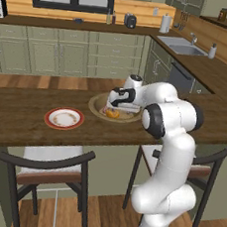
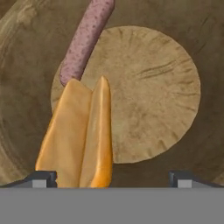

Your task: Place one bun and one sausage from the bowl on each plate.

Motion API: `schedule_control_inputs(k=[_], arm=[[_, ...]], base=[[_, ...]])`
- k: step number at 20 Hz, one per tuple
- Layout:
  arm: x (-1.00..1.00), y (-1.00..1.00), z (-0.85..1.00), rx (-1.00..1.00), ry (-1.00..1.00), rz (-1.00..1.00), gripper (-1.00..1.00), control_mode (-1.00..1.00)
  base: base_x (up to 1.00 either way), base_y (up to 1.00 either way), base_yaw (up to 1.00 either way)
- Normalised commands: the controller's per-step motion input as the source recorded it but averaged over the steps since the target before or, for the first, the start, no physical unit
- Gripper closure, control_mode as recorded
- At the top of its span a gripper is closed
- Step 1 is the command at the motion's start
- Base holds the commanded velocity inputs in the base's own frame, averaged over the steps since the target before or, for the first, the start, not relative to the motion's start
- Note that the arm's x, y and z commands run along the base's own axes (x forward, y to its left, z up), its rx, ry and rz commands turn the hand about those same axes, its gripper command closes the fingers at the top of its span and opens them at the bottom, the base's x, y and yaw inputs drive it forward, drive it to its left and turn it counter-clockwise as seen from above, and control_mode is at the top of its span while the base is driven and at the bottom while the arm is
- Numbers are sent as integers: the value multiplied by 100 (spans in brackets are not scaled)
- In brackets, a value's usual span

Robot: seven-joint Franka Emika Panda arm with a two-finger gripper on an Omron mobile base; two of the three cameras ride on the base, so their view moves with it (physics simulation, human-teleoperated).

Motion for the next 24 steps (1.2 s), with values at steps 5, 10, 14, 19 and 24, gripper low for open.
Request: schedule_control_inputs(k=[5,10,14,19,24], arm=[[29,0,-22,9,6,-7,-100,-100],[21,5,-15,5,7,-3,-100,-100],[0,42,-8,0,0,0,-100,-100],[0,44,-15,0,0,0,-100,-100],[0,19,-14,0,0,0,100,-100]], base=[[0,0,0],[0,0,0],[0,0,0],[0,0,0],[0,0,0]])
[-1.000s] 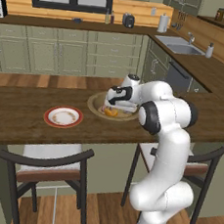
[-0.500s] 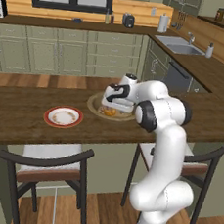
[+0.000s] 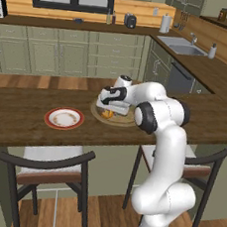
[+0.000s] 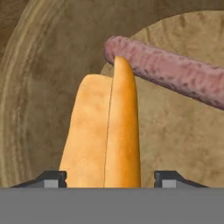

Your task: Place one bun and one sausage from the bowl on each plate.

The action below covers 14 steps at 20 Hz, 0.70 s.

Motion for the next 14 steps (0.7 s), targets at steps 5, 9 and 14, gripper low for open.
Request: schedule_control_inputs(k=[5,9,14], arm=[[0,4,-4,0,0,0,100,-100],[-18,0,14,0,0,0,100,-100],[-33,0,60,0,-2,0,100,-100]], base=[[0,0,0],[0,0,0],[0,0,0]])
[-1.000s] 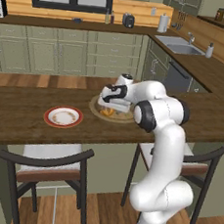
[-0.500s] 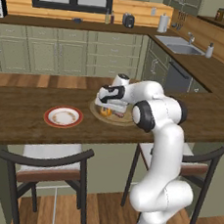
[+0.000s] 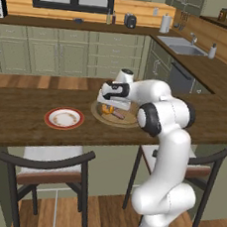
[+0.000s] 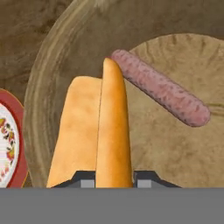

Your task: Place one bun and one sausage from the bowl on each plate.

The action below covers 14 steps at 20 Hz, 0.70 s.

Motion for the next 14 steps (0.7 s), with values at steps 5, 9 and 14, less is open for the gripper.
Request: schedule_control_inputs(k=[5,9,14], arm=[[-51,1,60,0,-9,0,100,-100],[-37,45,32,0,-18,8,100,-100],[-17,70,21,-1,-14,14,100,-100]], base=[[0,0,0],[0,0,0],[0,0,0]])
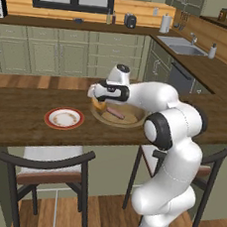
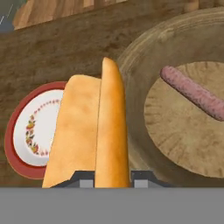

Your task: Place one bun and one sausage from the bowl on each plate.

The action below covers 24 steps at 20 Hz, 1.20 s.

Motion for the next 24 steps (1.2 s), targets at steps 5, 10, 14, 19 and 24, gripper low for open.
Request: schedule_control_inputs(k=[5,10,14,19,24], arm=[[0,73,15,0,1,16,100,-100],[0,71,-2,-2,1,10,100,-100],[6,54,-25,-11,10,0,100,-100],[11,34,-31,-12,11,0,100,-100],[28,1,-31,-9,3,-1,100,-100]], base=[[0,0,0],[0,0,0],[0,0,0],[0,0,0],[0,0,0]])
